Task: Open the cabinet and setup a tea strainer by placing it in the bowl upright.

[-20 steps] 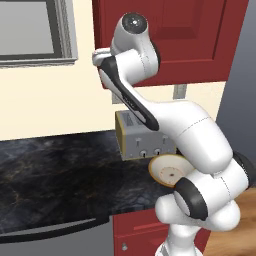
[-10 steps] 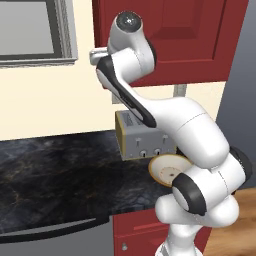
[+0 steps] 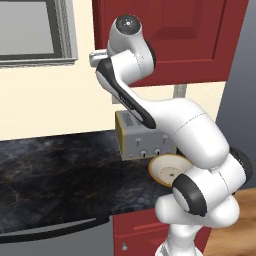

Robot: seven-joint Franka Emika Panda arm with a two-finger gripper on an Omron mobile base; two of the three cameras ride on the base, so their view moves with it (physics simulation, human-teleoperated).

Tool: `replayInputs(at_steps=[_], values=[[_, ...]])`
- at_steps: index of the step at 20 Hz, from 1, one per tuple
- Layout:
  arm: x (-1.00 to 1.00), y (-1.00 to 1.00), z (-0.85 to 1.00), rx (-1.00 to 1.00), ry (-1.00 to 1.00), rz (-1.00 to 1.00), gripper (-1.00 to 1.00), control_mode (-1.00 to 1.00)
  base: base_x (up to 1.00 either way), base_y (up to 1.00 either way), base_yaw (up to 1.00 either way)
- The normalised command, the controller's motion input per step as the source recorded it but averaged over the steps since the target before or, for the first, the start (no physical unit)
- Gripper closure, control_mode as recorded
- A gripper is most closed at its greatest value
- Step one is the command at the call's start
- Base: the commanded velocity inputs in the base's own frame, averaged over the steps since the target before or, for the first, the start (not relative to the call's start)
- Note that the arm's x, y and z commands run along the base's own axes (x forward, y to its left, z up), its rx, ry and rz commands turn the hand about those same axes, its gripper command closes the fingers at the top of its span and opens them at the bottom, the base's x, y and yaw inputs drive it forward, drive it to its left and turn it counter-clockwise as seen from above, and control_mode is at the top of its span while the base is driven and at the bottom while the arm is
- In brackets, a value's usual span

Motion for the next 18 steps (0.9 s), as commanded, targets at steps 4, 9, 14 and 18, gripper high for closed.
replayInputs(at_steps=[4, 9, 14, 18], values=[[0.11, 0.00, 0.00, 0.00, 0.00, 0.00, -1.00, -1.00, 0.00, 0.00, 0.00], [0.01, 0.00, -0.03, 0.00, 0.01, 0.00, 1.00, -1.00, 0.00, 0.00, 0.00], [0.00, 0.00, 0.00, 0.00, 0.00, 0.00, 1.00, -1.00, 0.00, 0.00, 0.00], [0.00, 0.00, 0.00, 0.00, 0.00, 0.00, 1.00, -1.00, 0.00, 0.00, 0.00]])
